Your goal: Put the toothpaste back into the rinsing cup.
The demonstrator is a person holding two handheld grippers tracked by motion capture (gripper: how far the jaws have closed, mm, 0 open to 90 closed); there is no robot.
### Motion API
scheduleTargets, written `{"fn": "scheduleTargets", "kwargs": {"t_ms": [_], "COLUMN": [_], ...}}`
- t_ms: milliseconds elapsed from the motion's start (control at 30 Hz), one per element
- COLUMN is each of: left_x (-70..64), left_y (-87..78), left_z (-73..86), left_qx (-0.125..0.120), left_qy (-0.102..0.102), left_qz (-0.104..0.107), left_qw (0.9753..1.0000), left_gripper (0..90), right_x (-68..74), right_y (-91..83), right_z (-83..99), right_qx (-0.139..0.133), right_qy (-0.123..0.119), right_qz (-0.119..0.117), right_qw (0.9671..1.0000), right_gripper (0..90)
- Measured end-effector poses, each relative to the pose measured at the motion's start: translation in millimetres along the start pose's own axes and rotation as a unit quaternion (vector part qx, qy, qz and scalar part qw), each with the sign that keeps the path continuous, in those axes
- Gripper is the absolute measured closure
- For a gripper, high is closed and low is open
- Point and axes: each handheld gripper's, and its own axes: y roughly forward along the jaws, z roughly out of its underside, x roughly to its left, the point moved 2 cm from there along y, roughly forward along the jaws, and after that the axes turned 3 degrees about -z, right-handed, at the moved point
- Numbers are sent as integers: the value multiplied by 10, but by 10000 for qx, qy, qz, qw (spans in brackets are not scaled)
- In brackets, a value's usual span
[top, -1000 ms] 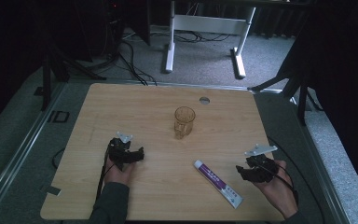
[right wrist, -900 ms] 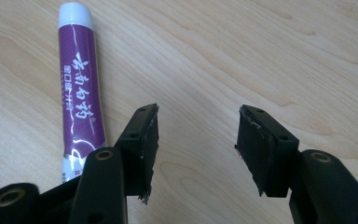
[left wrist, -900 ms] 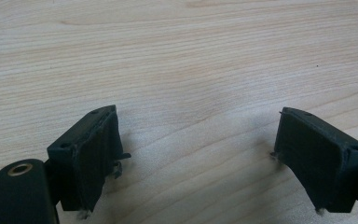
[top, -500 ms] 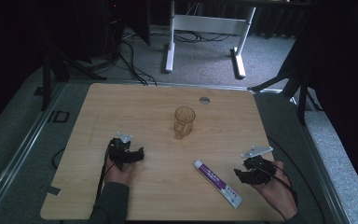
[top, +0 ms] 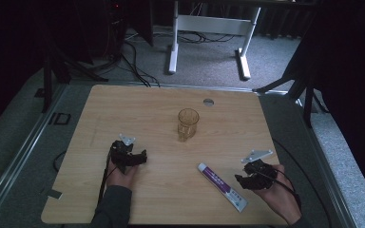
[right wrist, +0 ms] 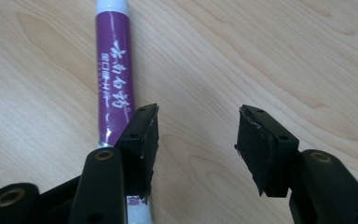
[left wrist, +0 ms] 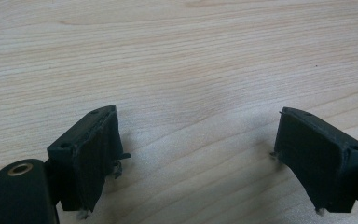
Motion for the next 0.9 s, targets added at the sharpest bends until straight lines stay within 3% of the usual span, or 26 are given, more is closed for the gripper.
{"fn": "scheduleTargets", "kwargs": {"t_ms": [167,533,900], "left_x": [1,0,0], "left_y": [0,0,0], "left_z": [0,0,0], "left_qx": [2,2,2], "left_qy": [4,4,4], "left_qz": [0,0,1], "left_qw": [10000,10000,10000], "left_gripper": [140,140,140], "right_x": [26,63,95], "right_y": [11,25,21], "right_z": [-12,-45,-98], "right_qx": [41,65,108], "right_qy": [-37,-240,-119], "right_qz": [-80,5,-134], "right_qw": [10000,9997,9998], "right_gripper": [481,494,494]}}
